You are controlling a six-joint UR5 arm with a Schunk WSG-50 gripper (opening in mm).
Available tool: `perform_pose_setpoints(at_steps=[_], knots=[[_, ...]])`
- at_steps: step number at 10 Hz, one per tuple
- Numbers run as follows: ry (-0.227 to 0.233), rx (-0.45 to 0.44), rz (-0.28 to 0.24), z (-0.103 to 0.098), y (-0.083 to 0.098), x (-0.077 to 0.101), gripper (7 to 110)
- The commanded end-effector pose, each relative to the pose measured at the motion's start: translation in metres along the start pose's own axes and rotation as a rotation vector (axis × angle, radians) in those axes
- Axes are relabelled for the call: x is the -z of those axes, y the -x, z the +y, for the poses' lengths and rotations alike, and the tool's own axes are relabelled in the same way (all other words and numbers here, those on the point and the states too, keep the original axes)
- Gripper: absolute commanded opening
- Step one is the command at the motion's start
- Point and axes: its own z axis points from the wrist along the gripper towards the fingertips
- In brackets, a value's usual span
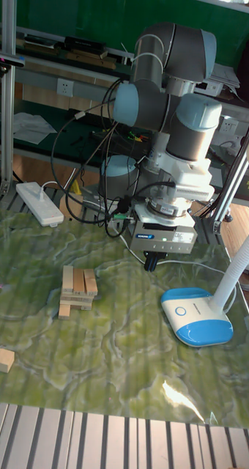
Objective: Turn on the desk lamp by pressing the button
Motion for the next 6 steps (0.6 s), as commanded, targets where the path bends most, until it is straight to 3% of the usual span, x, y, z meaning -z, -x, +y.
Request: perform_pose_setpoints(at_steps=[1,6], knots=[[0.027,-0.039,0.0,0.0085,-0.0286,0.0129,7],[0.063,-0.03,-0.007,0.0089,-0.0334,0.0089,7]])
